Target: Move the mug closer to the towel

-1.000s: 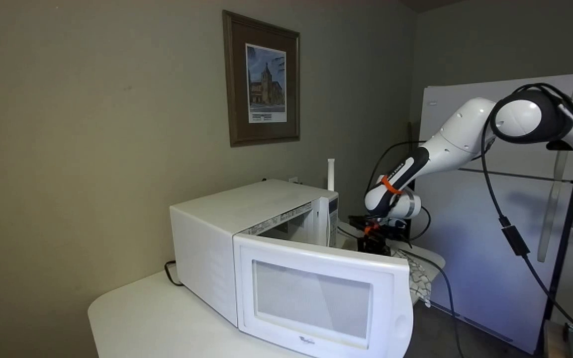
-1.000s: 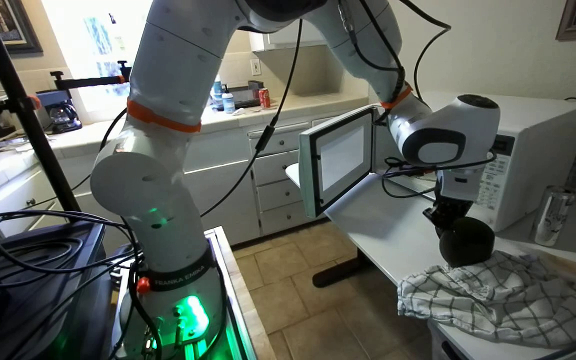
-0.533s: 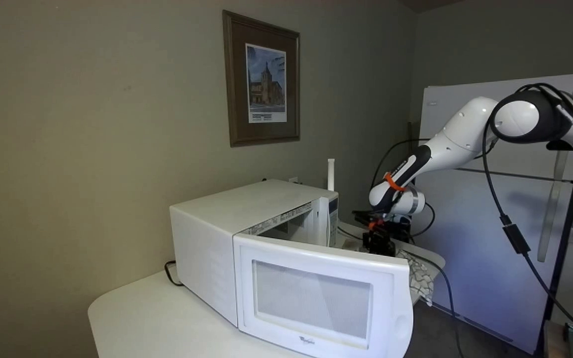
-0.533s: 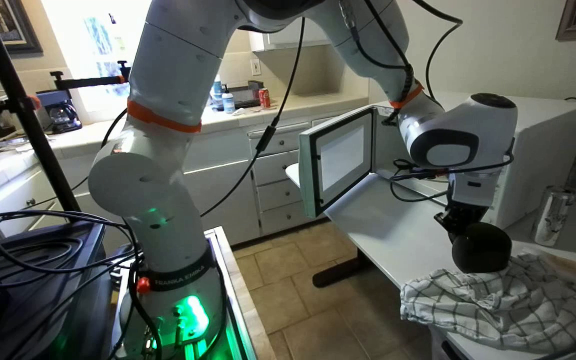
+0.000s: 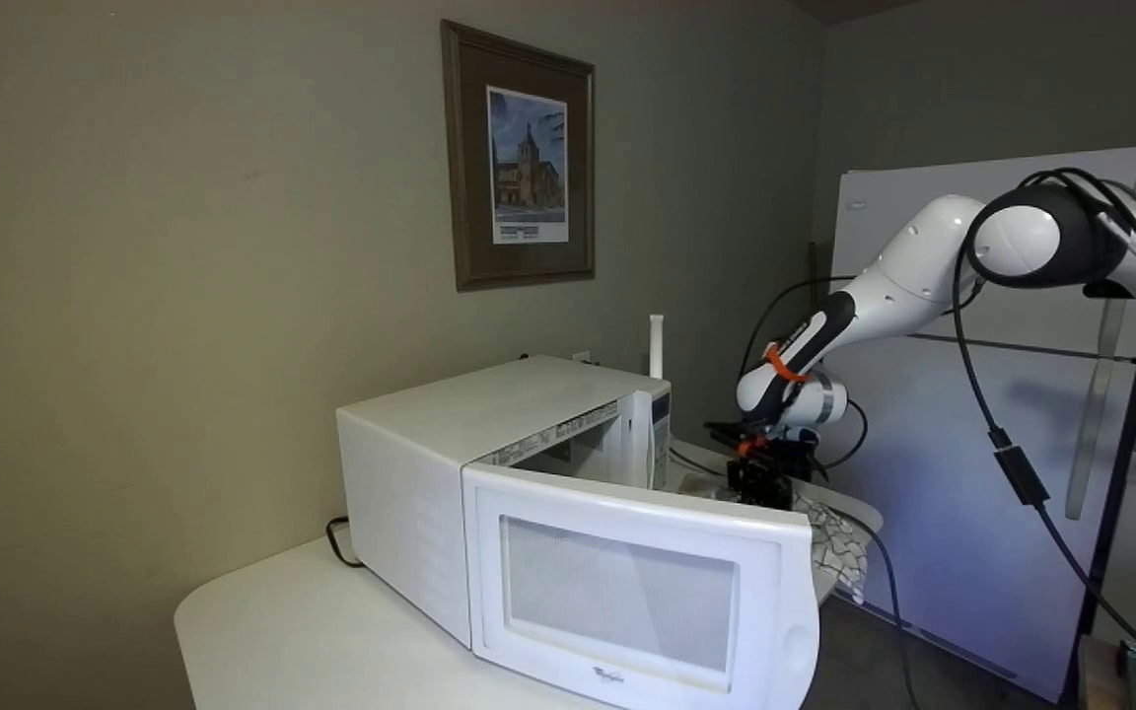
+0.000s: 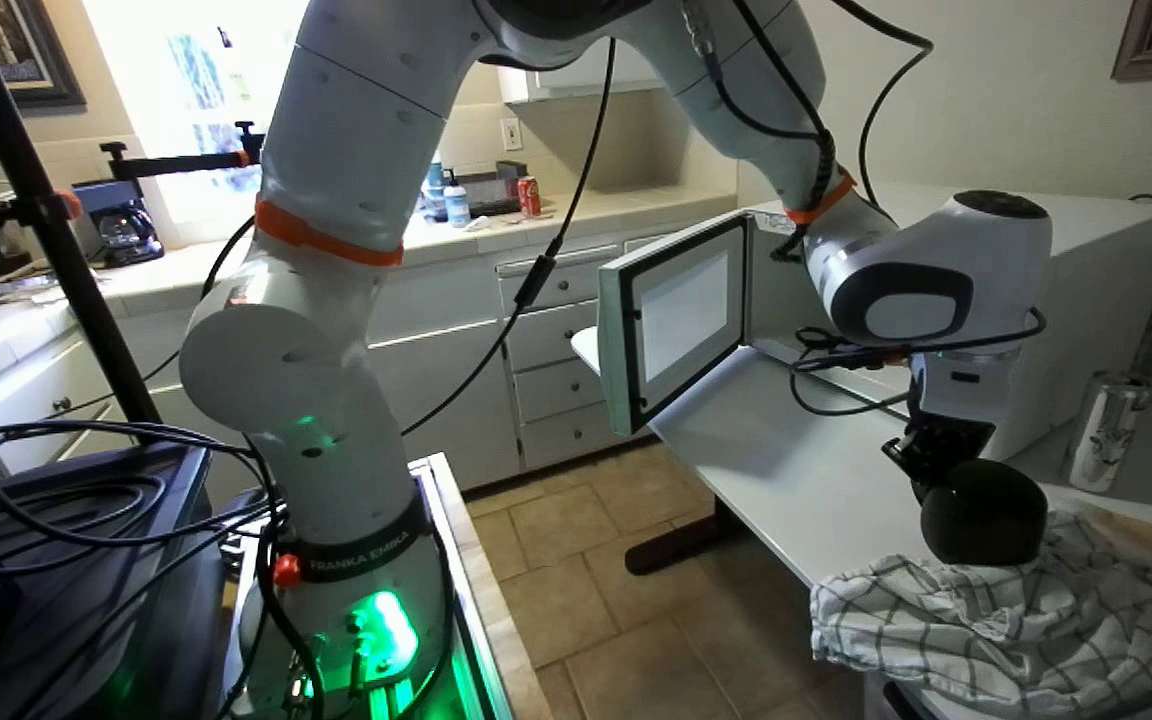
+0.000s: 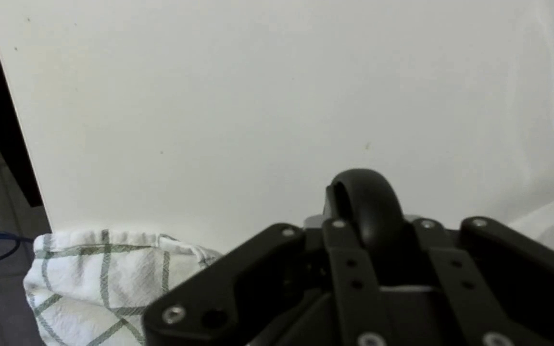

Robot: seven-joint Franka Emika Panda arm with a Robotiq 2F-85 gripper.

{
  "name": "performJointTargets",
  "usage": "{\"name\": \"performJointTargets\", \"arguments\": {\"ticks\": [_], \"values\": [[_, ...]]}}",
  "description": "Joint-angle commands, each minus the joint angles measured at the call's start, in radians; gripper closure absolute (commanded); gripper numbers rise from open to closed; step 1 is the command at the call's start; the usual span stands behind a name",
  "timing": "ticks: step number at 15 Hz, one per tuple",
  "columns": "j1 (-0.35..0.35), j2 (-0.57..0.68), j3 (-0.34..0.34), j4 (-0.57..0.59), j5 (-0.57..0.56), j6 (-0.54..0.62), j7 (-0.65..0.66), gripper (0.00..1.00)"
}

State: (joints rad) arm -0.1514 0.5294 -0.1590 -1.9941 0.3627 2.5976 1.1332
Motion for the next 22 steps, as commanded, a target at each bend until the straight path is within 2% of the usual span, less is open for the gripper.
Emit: {"name": "performJointTargets", "arguments": {"ticks": [1,9,16,17,22], "values": [[0.039,0.008,-0.054,-0.001,-0.062,0.009,0.025,0.98],[0.124,0.011,-0.091,0.002,-0.185,0.011,0.073,0.98],[0.136,0.027,-0.077,-0.004,-0.175,0.005,0.084,0.98],[0.132,0.025,-0.076,-0.008,-0.171,0.005,0.082,0.74],[0.115,0.0,-0.076,-0.025,-0.16,0.003,0.078,0.38]]}}
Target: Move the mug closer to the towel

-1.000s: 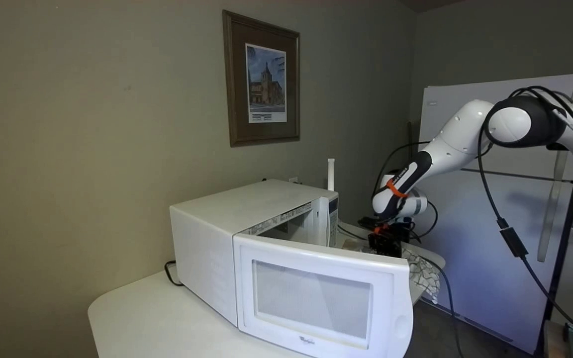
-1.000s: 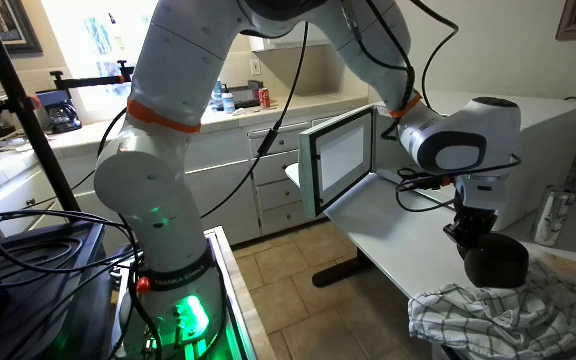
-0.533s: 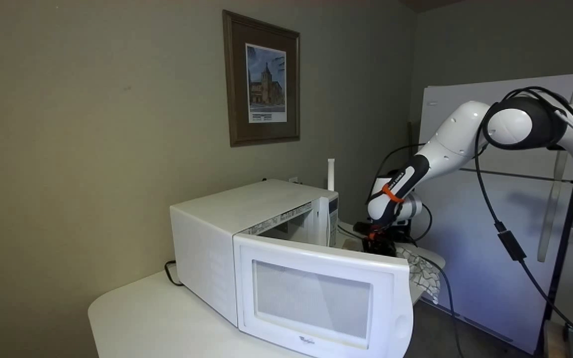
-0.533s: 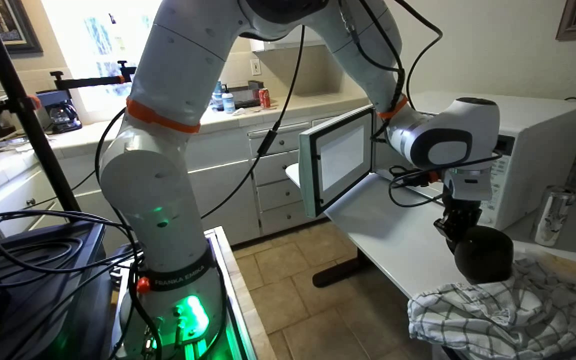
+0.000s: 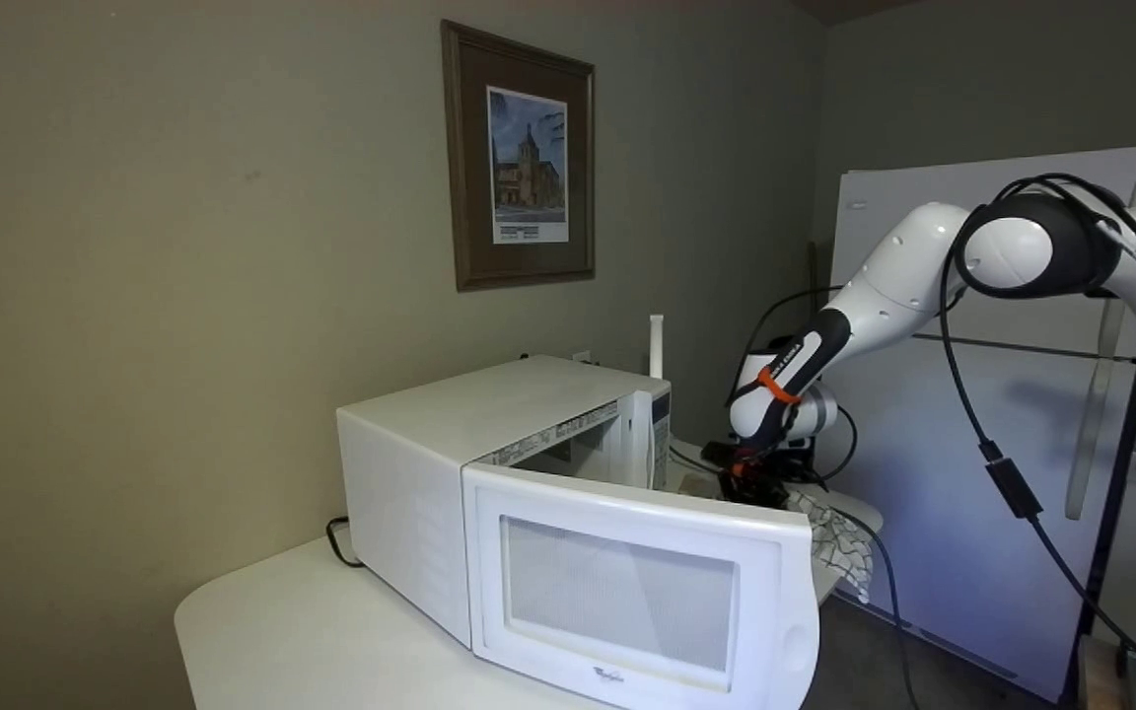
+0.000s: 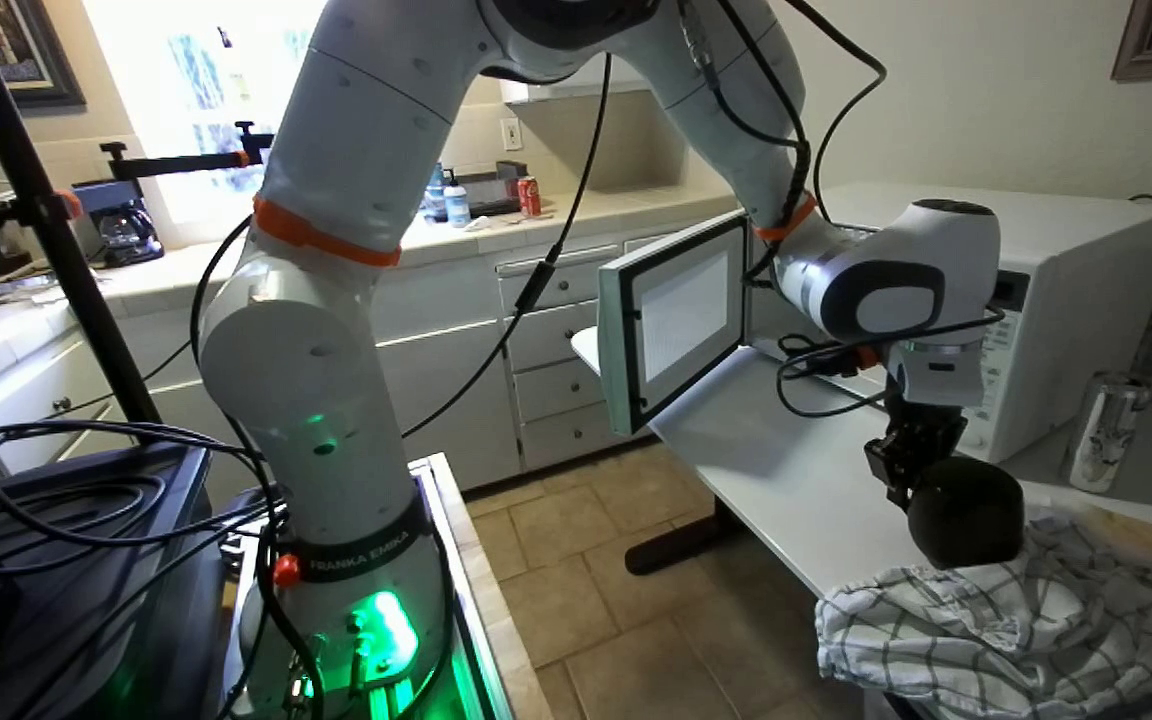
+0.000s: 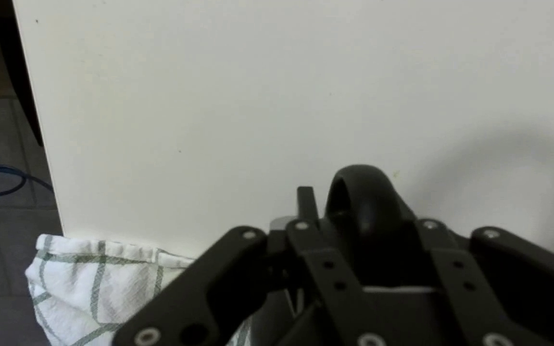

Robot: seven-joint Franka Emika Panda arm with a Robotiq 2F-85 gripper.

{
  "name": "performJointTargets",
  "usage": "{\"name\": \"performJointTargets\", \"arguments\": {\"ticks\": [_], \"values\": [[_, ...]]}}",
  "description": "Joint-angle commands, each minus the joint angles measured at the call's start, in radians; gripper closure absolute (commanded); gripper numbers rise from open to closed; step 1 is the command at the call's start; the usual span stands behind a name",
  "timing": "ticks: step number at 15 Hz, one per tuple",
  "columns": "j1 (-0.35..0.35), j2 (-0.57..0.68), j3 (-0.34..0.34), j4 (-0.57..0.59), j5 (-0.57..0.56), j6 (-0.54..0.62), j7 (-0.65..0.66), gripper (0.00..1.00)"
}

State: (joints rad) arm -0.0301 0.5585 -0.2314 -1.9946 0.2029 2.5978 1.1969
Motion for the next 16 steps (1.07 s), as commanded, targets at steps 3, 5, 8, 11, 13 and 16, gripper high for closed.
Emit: {"name": "performJointTargets", "arguments": {"ticks": [3,5,8,11,13,16], "values": [[-0.01,-0.068,-0.003,-0.047,-0.001,0.001,0.003,0.16],[-0.01,-0.089,-0.005,-0.053,-0.008,0.0,0.001,0.01],[0.001,-0.128,-0.018,-0.067,-0.032,-0.016,0.009,0.0],[-0.01,-0.231,-0.004,-0.141,-0.04,-0.007,-0.055,0.0],[-0.014,-0.331,-0.002,-0.228,-0.071,0.062,-0.147,0.0],[-0.045,-0.497,0.003,-0.356,-0.084,0.123,-0.32,0.0]]}}
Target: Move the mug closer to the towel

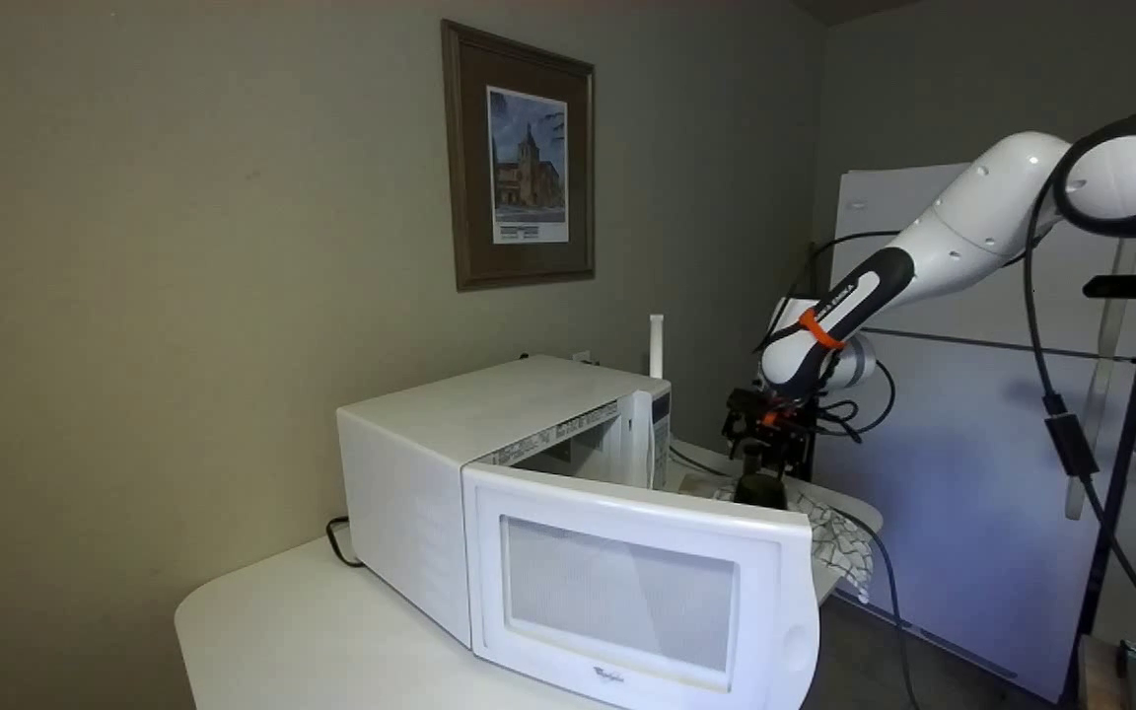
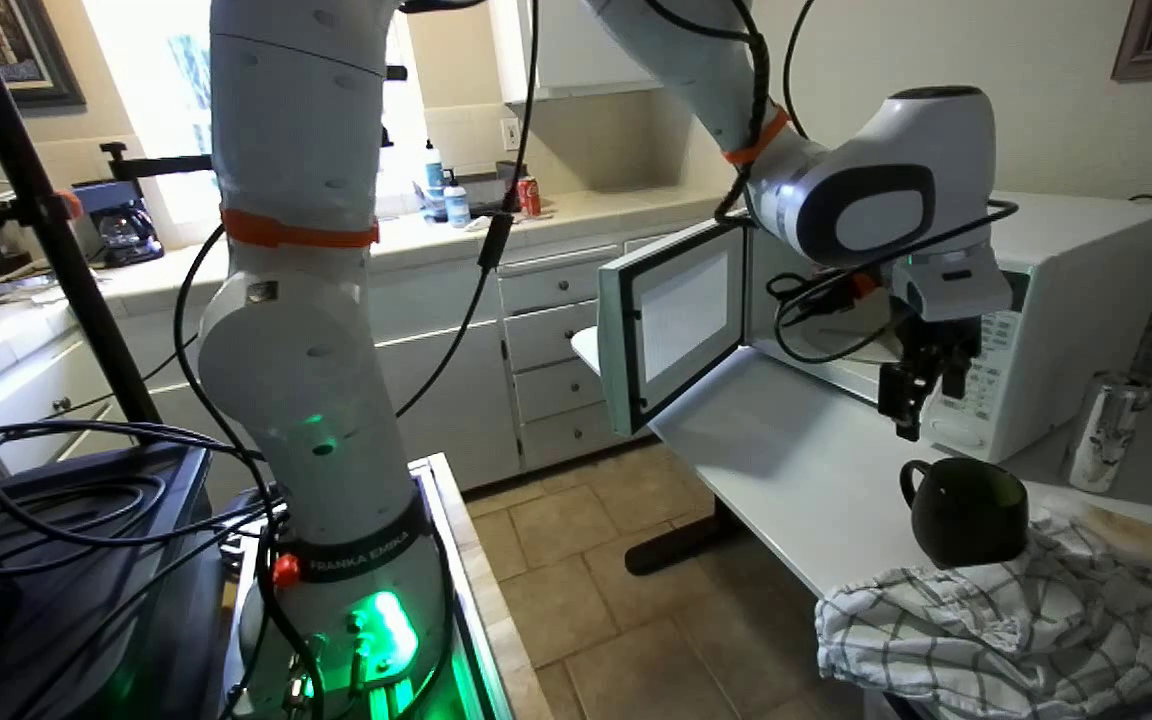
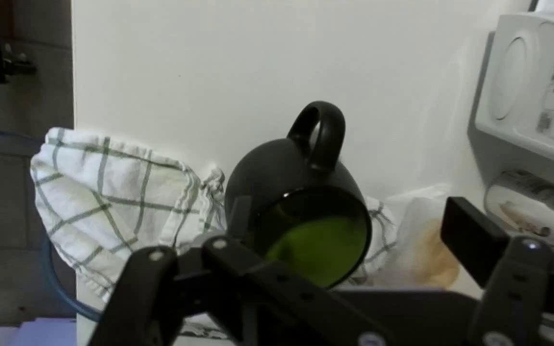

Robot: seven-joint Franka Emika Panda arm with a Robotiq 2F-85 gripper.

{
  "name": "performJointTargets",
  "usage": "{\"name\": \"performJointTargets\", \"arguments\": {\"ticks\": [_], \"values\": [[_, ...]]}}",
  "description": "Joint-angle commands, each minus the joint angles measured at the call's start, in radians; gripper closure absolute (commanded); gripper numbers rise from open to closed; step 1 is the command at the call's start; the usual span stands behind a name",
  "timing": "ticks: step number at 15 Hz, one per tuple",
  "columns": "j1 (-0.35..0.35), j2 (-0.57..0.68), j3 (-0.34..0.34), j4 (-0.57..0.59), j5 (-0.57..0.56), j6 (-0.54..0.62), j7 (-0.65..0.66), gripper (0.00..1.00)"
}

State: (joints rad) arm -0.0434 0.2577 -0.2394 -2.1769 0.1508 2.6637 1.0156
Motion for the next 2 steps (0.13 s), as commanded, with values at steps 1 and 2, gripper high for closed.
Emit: {"name": "performJointTargets", "arguments": {"ticks": [1,2], "values": [[-0.021,-0.051,0.013,-0.04,-0.008,0.02,-0.051,0.0],[-0.032,-0.103,0.017,-0.079,-0.009,0.028,-0.093,0.0]]}}
